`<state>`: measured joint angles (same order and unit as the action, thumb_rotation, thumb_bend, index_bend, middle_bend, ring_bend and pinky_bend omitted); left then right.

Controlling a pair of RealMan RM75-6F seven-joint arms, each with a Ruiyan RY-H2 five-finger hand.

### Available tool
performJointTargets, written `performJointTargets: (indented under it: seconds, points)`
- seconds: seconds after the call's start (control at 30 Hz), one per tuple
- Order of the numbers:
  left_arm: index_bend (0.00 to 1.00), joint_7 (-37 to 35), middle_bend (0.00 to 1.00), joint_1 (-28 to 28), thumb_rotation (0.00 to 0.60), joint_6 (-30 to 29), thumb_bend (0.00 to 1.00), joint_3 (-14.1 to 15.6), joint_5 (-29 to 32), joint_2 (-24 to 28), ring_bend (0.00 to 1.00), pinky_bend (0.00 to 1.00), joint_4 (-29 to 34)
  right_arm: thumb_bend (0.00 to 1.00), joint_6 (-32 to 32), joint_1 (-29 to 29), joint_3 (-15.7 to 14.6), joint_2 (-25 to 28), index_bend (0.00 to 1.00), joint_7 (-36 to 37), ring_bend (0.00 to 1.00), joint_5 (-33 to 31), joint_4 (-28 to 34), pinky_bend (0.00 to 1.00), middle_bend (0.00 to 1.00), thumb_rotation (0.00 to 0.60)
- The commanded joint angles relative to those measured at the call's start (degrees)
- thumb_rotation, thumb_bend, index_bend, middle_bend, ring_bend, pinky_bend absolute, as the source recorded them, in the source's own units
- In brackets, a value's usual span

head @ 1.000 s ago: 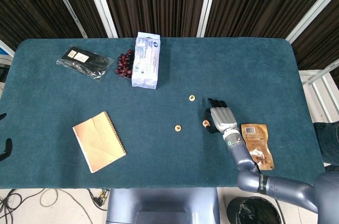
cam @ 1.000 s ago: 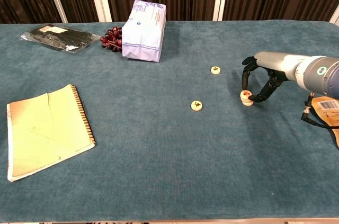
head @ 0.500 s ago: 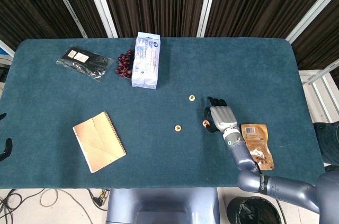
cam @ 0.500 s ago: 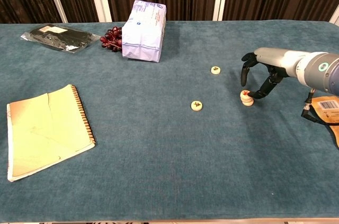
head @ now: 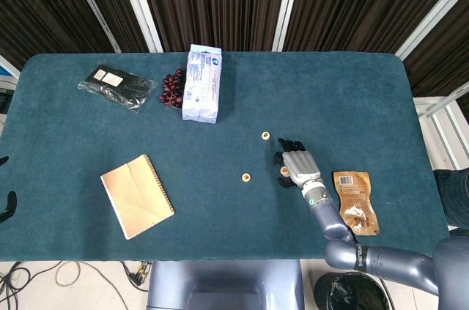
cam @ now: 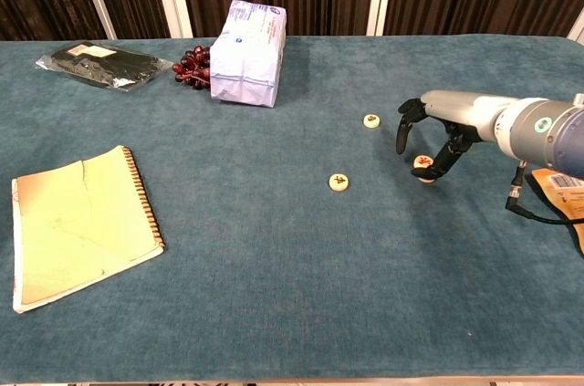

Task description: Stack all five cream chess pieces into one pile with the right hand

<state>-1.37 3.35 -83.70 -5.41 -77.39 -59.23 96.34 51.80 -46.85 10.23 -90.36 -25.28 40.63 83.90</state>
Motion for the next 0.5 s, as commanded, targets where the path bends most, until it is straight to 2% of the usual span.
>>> performJointTargets:
  seconds: [0.03,0.5]
  points:
    - [0.15,0.0,0.00,0.0,0.600,-0.1,0.48,0.0,-0.1,0.0,0.00,0.00,0.0,0.41,-0.1,-0.1,-0.1,-0.3,0.40,-0.2,0.00,-0.1,-0.3,0.00,0.00,0.600]
    - [0.15,0.0,0.00,0.0,0.600,-0.1,0.48,0.0,0.0,0.0,0.00,0.00,0.0,0.41,-0.5,0.1,-1.0,-0.7,0.40,-0.2,0.00,-0.2,-1.6,0.00,0.00,0.600]
